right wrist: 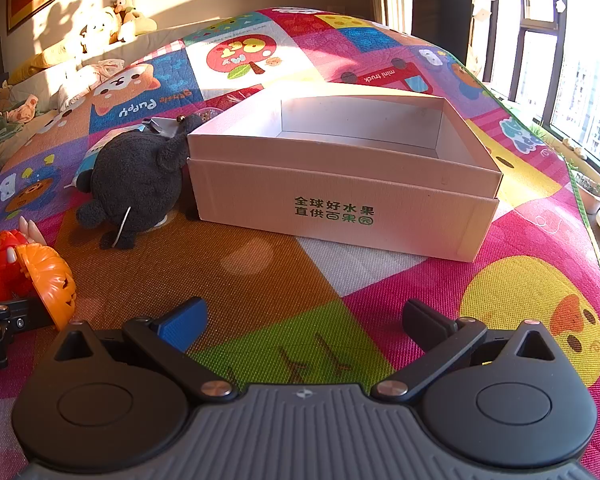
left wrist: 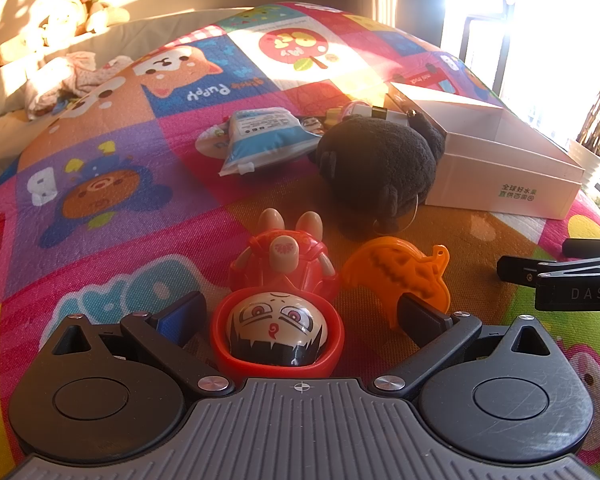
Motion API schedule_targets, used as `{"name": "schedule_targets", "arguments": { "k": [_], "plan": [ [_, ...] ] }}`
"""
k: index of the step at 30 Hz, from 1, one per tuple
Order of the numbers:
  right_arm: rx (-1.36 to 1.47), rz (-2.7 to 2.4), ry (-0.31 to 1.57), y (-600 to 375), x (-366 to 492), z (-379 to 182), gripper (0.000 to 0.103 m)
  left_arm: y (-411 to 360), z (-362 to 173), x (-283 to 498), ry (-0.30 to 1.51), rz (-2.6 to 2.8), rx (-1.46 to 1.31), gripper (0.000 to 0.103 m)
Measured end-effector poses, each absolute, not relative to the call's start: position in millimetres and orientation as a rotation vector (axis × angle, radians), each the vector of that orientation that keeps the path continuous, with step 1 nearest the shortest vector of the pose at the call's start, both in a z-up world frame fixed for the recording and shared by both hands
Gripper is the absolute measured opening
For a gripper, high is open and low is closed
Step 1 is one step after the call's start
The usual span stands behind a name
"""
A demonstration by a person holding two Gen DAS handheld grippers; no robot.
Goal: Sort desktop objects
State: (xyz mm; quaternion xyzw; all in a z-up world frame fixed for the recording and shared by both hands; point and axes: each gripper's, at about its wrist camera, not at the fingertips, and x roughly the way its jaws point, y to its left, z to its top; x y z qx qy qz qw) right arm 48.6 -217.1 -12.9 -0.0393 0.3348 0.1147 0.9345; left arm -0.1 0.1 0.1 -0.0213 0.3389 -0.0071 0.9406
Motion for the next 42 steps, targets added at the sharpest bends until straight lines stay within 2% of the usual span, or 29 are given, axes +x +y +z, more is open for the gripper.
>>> {"name": "schedule_targets", "arguments": {
  "k": [31,38,42],
  "plan": [
    [-0.064,0.245,0.689,-220,50,-12,0.103,1,0,0,0.694,-0.013,-0.042,0.103],
    [0.007,0.277,0.748,-230,56,-5,0.103,4,0,-3,0.701,-0.015,-0.039,0.103],
    [-0.08,0.263,0.764,-218,56,-6,0.103,3,0,3,0.716,-0.019,-0.038,0.103]
  ]
}}
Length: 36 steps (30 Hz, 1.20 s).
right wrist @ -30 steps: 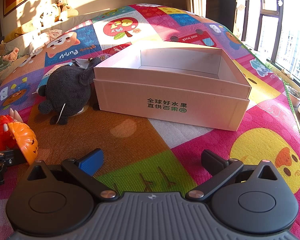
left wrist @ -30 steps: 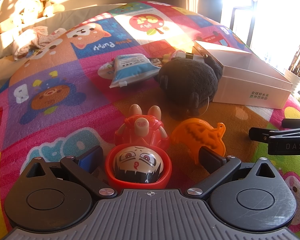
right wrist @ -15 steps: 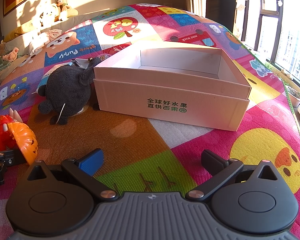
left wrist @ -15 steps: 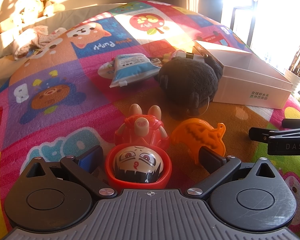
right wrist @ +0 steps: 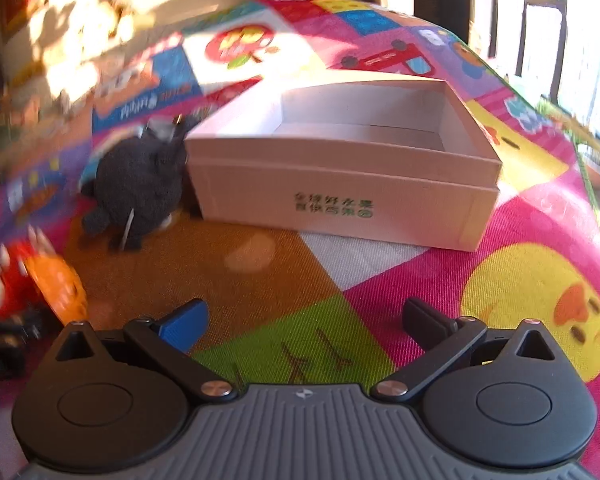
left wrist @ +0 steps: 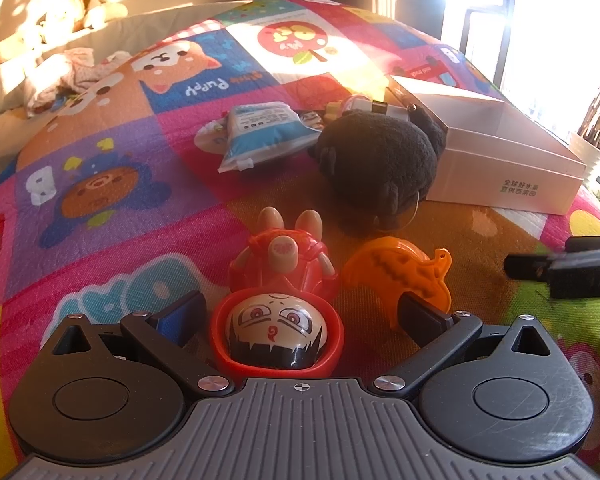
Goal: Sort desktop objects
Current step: 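Grasp the red tumbler doll with the left gripper and lift it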
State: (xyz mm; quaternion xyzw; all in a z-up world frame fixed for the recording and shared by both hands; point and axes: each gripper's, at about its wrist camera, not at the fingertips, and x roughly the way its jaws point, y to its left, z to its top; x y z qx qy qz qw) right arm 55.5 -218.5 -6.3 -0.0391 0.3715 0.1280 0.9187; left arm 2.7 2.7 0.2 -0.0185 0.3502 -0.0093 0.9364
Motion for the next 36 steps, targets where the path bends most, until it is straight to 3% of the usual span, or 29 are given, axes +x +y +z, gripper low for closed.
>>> {"name": "schedule_targets", "arguments": {
  "k": [13,23,33,35,36],
  "plan": [
    [-0.097,0.257,0.775,-219,55,-5,0.103,2,5,1,0.738,-0.133,0.042,0.103],
    [-0.13,0.318,0.765,-216,54,-2,0.103,17,33,37,0.535,0.01,0.245,0.103],
    [-0.271,0.582,0.513,-176,-5,48,0.103,74,81,8,0.453,0.046,-0.034,0.103],
    [-0.287,0.677,0.503,-162,-12,53,0.093,85,74,-5,0.485,0.068,-0.056,0.103],
    [-0.301,0.7,0.504,-153,-12,54,0.082,89,70,-11,0.503,0.073,-0.064,0.103]
  ]
}}
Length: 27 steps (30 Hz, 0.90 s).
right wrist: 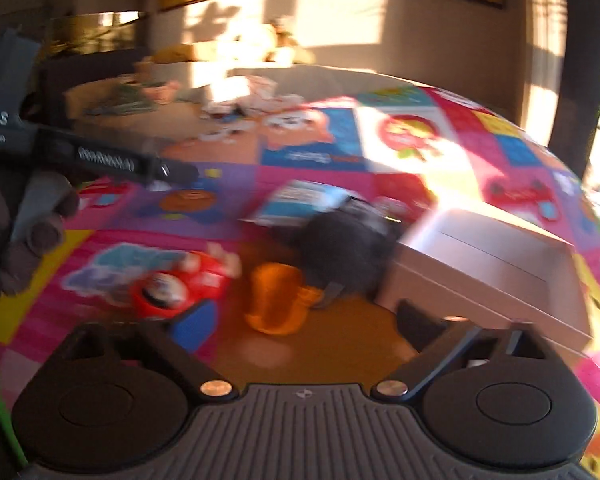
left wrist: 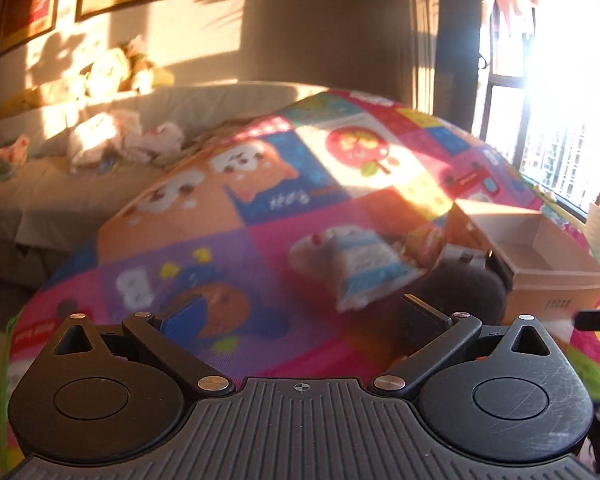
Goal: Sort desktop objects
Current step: 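Grasp the orange plastic toy with the right gripper while the left carries the red doll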
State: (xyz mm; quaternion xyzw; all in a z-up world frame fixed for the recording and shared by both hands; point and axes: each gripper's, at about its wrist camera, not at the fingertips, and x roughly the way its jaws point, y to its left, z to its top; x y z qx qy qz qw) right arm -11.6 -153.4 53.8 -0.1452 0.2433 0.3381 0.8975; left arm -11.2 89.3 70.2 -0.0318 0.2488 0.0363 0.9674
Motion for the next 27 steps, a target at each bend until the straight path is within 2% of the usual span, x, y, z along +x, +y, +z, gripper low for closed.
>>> {"name": "schedule_targets", "arguments": {
  "k": [1,5,7,9,20,27],
  "plan": [
    [-0.31,0.71,0.507,-145,-12,53,0.074,93,66,-17,0.518,0.076,-0.069,0.103],
    [-0.304,0.685,0.56,-119,10,41,0.065,101,58,-39,0.552,0.072,-0.082,0.103],
    [-0.298,0.678,0.619,-110,24,31,0.048,102,56,-46,0.563,0.048,-0.087,0.103],
    [-0.287,0.677,0.679,-107,36,22,0.04,97,54,-49,0.587,-0.001,-0.079,0.103],
    [-0.251,0.606,0.692,-175,7,31,0.04,25,24,-36,0.723,-0.319,-0.038,0.103],
    [-0.242,0.533,0.694,-209,-7,28,0.04,-3,31,-30,0.713,-0.54,-0.101,0.103]
  ]
}}
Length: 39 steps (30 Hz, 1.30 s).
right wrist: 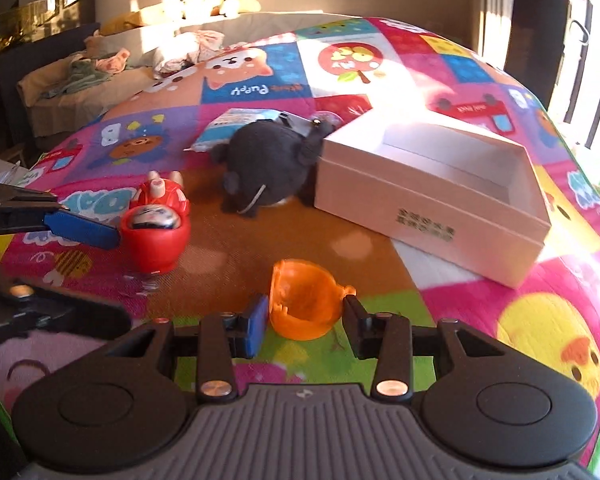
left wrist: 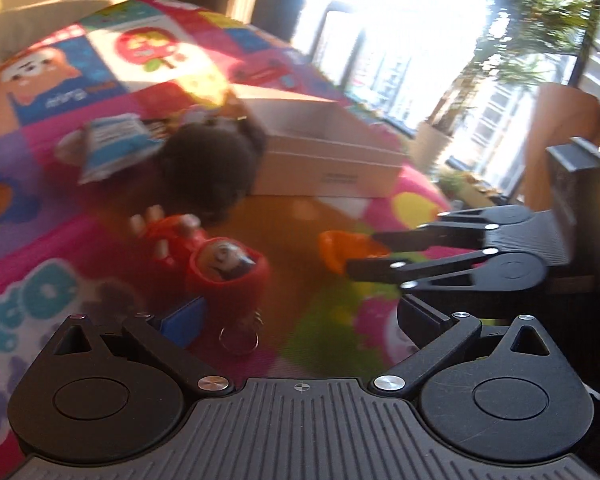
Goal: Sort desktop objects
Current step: 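Grasp the orange plastic toy with the right gripper while the left carries the red doll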
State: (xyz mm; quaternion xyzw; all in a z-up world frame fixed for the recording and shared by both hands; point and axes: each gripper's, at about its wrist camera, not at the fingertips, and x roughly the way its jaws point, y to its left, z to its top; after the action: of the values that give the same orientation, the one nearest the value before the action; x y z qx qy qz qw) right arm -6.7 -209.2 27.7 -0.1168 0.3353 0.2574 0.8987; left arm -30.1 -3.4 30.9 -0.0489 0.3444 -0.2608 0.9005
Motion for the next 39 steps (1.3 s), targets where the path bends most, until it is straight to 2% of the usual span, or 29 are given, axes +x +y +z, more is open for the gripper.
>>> {"name": "schedule_targets", "arguments": {
  "k": [2,5,8,10,12,20,21,23,24,32,34,39],
  "plan": [
    [-0.238,0.528,0.682,-214,-9,28,0.041,-6,35,-33,0.66,-0.504,-0.024,0.103],
    [-0.236,0.529,0.662,-215,-12,29,0.051,-11,35,-31,0.609,-0.344,0.117,0.103],
    [-0.227,0.548,0.654,-213,-14,28,0.06,-10,28,-18,0.629,-0.27,0.178,0.103],
    [-0.231,0.549,0.648,-211,-14,27,0.07,-9,23,-8,0.652,-0.253,0.164,0.103],
    [-0.233,0.548,0.644,-209,-13,25,0.073,-11,17,5,0.678,-0.258,0.146,0.103],
    [-0.17,0.523,0.692,-208,4,20,0.072,-14,10,18,0.687,-0.272,0.096,0.103],
    [-0.169,0.521,0.701,-208,6,19,0.069,-15,12,14,0.673,-0.275,0.105,0.098],
    [-0.174,0.518,0.73,-207,9,17,0.062,-18,15,6,0.661,-0.28,0.125,0.098],
    [-0.173,0.515,0.743,-208,11,15,0.052,-19,15,2,0.658,-0.28,0.13,0.098],
    [-0.214,0.583,0.749,-221,-13,35,0.05,-25,33,-35,0.647,-0.331,0.144,0.098],
    [-0.233,0.6,0.695,-231,-26,58,0.05,-28,52,-40,0.6,-0.348,0.138,0.098],
    [-0.21,0.487,0.408,-273,-40,139,0.05,-45,121,-18,0.359,-0.366,0.135,0.098]
  ]
}}
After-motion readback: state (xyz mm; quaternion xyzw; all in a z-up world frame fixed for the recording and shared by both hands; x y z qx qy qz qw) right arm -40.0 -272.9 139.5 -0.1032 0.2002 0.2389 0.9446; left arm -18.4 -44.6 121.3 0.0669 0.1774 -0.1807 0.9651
